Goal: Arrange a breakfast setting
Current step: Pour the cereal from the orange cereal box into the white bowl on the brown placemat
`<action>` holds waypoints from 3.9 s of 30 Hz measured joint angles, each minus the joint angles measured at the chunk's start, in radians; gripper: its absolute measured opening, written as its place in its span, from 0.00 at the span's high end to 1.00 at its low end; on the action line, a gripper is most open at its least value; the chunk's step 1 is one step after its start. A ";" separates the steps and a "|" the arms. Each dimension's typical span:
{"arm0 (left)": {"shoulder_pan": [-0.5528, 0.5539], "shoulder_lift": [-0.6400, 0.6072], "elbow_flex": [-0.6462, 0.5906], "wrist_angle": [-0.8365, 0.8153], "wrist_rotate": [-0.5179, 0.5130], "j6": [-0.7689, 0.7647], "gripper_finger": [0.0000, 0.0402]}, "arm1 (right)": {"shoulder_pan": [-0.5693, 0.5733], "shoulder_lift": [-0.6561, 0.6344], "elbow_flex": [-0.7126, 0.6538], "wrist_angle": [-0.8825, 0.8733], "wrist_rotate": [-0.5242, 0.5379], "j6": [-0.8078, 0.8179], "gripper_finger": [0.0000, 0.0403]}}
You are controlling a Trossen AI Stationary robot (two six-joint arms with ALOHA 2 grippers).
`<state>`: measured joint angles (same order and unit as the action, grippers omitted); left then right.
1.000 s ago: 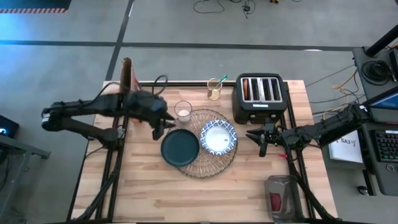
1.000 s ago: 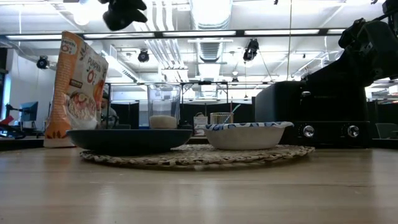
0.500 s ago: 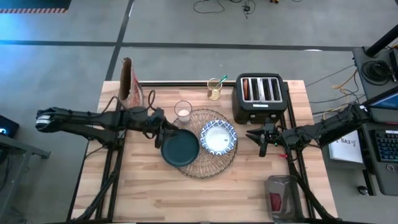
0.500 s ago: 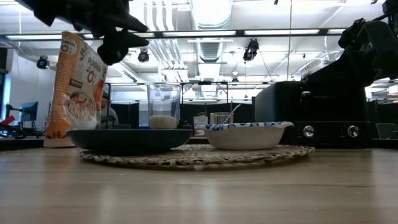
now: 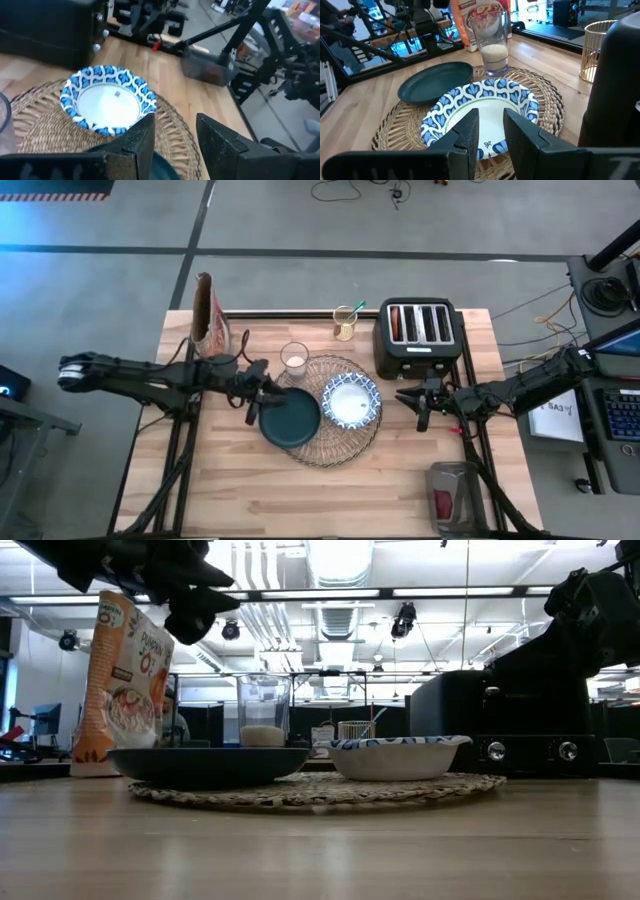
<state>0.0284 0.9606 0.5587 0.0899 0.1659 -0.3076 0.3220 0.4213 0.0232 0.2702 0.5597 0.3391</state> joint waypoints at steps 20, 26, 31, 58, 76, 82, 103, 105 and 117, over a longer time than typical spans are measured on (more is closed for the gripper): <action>-0.132 0.176 0.017 0.172 0.000 0.086 0.68 | 0.000 -0.002 0.000 -0.008 0.124 -0.045 0.80; -0.190 0.141 0.018 0.109 -0.095 0.031 0.68 | 0.000 -0.002 0.000 -0.008 0.123 -0.062 0.80; -0.196 0.100 0.019 0.066 -0.134 0.034 0.68 | -0.001 0.001 0.000 -0.006 0.367 -0.044 0.80; -0.289 0.085 0.249 -0.752 -0.488 -0.477 0.68 | -0.002 0.013 0.000 -0.004 0.849 -0.063 0.80; -0.356 0.088 0.331 -1.482 -0.522 -1.184 0.68 | -0.002 0.013 0.000 -0.004 0.846 -0.063 0.80; -0.356 0.098 0.330 -1.587 -0.530 -1.319 0.65 | -0.002 0.013 0.000 -0.004 0.846 -0.063 0.80; -0.316 0.133 0.259 -1.662 -0.933 -1.637 0.27 | -0.002 0.013 0.000 -0.003 0.847 -0.062 0.80; -0.291 0.144 0.246 -1.660 -0.987 -1.639 0.27 | -0.002 0.013 0.000 -0.003 0.847 -0.062 0.80; -0.111 0.203 0.146 -1.651 -1.133 -1.640 0.27 | -0.002 0.013 0.000 -0.003 0.847 -0.062 0.80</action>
<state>-0.0823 1.1632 0.7047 -1.5607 -0.9671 -1.9474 0.3199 0.4347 0.0231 0.2668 1.4063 0.2768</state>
